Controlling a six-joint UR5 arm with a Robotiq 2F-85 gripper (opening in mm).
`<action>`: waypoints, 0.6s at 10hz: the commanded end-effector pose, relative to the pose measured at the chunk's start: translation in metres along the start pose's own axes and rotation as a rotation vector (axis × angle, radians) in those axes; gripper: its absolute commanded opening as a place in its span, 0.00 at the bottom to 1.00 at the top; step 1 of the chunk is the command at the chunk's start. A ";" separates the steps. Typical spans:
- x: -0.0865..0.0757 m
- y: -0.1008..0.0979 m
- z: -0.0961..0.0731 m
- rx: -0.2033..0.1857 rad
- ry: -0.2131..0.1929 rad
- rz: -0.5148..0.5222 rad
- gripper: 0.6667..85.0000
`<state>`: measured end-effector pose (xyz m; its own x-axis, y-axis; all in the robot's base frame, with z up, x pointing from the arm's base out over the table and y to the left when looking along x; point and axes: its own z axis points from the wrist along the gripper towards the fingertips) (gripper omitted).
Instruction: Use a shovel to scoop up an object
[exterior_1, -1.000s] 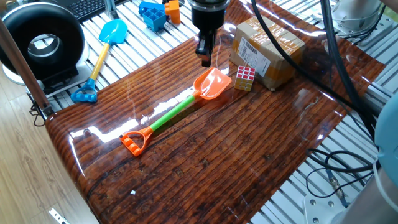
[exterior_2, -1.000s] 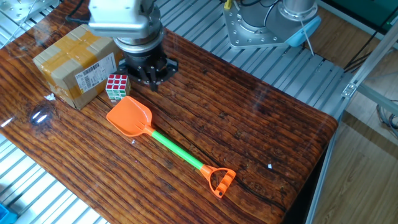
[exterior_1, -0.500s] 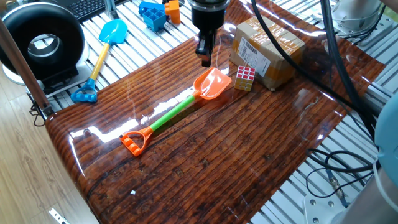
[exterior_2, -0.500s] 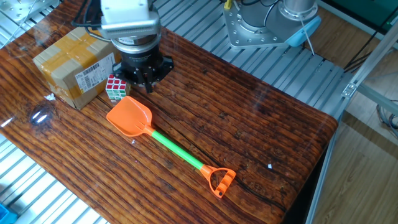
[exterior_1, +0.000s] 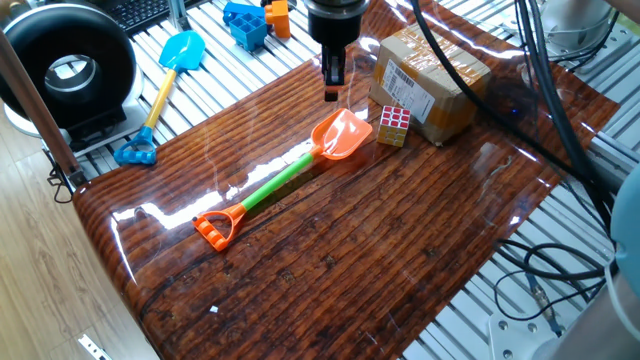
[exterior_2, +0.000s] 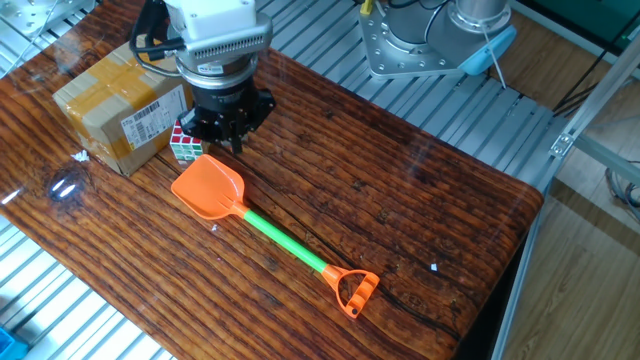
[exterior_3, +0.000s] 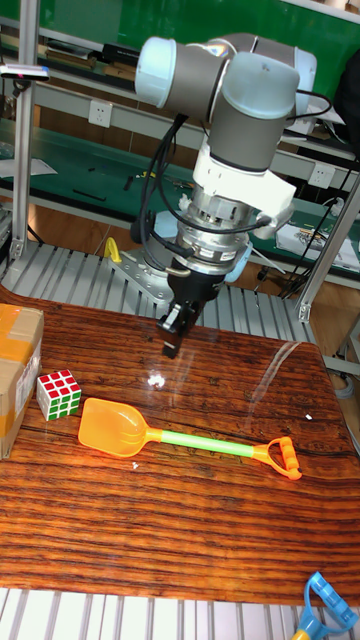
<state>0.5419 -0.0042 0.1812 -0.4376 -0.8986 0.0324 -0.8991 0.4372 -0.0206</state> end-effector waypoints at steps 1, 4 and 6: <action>0.006 0.002 -0.002 -0.011 0.011 -0.216 0.00; 0.002 -0.003 0.000 0.011 -0.001 -0.205 0.02; -0.008 -0.001 0.002 0.007 -0.032 -0.206 0.21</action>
<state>0.5429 -0.0063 0.1800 -0.2660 -0.9632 0.0380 -0.9639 0.2653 -0.0206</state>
